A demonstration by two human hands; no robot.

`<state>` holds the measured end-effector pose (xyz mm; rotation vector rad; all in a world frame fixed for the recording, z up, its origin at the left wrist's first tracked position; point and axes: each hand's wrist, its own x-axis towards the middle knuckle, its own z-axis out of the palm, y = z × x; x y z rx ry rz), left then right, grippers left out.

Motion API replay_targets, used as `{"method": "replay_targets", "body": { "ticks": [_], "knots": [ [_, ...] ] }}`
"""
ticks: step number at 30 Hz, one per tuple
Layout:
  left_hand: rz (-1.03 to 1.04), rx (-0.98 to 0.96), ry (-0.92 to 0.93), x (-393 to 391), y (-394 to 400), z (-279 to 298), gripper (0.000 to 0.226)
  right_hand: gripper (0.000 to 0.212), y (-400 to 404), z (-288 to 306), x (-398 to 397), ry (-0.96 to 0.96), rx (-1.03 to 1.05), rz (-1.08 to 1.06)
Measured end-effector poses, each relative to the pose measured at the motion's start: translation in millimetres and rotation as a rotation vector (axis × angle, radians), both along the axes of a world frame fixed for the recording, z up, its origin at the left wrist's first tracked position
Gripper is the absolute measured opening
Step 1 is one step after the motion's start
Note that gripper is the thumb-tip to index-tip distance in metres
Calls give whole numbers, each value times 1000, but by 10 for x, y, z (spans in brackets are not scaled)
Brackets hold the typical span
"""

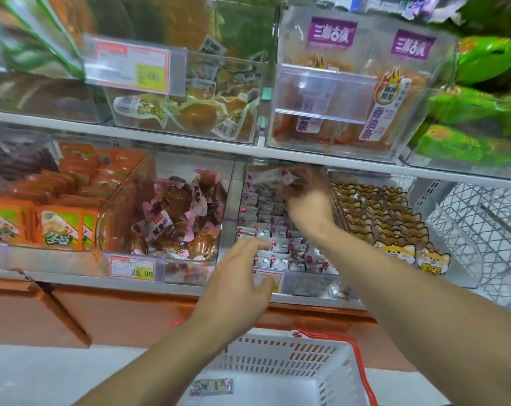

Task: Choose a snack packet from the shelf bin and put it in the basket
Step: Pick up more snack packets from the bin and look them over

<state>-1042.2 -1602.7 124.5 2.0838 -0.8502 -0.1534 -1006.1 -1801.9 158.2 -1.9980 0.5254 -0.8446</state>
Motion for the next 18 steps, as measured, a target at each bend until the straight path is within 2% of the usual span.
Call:
{"method": "replay_targets", "body": {
  "ticks": [4, 8, 12, 15, 17, 18],
  "knots": [
    [9, 36, 36, 68, 11, 9, 54, 19, -147, -57, 423, 236, -193, 37],
    [-9, 63, 34, 70, 17, 16, 53, 31, -174, -149, 520, 313, -263, 258],
    [-30, 104, 10, 73, 22, 10, 54, 42, -197, -236, 601, 601, -504, 348],
    [-39, 115, 12, 74, 26, 13, 54, 41, -246, -213, 639, 478, -478, 270],
    [-47, 115, 18, 77, 28, 15, 54, 30, -328, -191, 681, 428, -465, 180],
    [-50, 116, 18, 79, 30, 18, 54, 23, -373, -187, 703, 463, -500, 157]
  ]
}}
